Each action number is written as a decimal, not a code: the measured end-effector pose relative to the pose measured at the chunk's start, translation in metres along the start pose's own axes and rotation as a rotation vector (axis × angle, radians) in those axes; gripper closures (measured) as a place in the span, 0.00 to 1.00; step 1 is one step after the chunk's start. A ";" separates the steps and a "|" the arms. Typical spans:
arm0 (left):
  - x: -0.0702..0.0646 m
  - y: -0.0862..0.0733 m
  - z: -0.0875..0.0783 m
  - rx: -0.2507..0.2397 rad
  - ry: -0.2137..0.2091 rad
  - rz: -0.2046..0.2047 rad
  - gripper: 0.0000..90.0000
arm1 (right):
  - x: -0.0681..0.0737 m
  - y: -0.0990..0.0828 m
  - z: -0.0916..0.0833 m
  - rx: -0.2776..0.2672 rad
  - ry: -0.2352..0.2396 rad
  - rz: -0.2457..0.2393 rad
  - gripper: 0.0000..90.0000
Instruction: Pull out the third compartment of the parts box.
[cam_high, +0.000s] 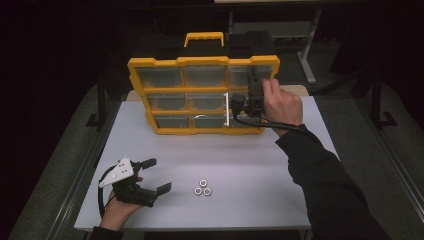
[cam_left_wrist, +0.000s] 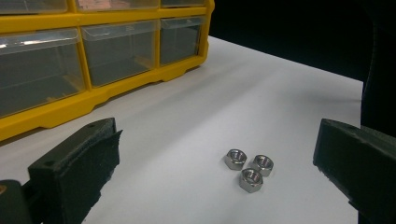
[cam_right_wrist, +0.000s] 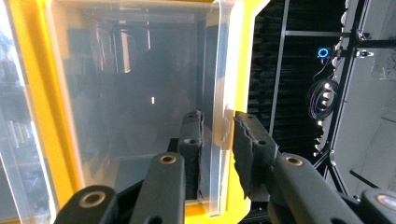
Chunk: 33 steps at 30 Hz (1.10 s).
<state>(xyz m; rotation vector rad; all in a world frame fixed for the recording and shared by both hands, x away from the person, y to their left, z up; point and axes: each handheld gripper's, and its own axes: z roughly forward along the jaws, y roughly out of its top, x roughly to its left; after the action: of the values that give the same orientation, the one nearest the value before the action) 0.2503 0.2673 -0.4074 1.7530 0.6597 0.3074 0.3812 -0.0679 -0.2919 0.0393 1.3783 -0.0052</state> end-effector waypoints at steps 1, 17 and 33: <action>0.000 0.000 0.000 0.000 0.000 0.000 0.00 | 0.000 0.000 0.000 -0.001 -0.002 -0.002 0.81; -0.001 0.000 0.001 0.002 -0.001 -0.003 0.00 | -0.001 0.000 0.001 0.003 -0.009 -0.016 0.85; -0.001 0.000 0.001 -0.002 -0.001 -0.005 0.00 | 0.002 0.000 0.002 0.002 -0.027 -0.016 0.89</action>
<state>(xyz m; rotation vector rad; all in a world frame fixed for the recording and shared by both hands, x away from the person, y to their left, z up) 0.2503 0.2659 -0.4080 1.7493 0.6629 0.3036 0.3832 -0.0677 -0.2933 0.0295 1.3516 -0.0209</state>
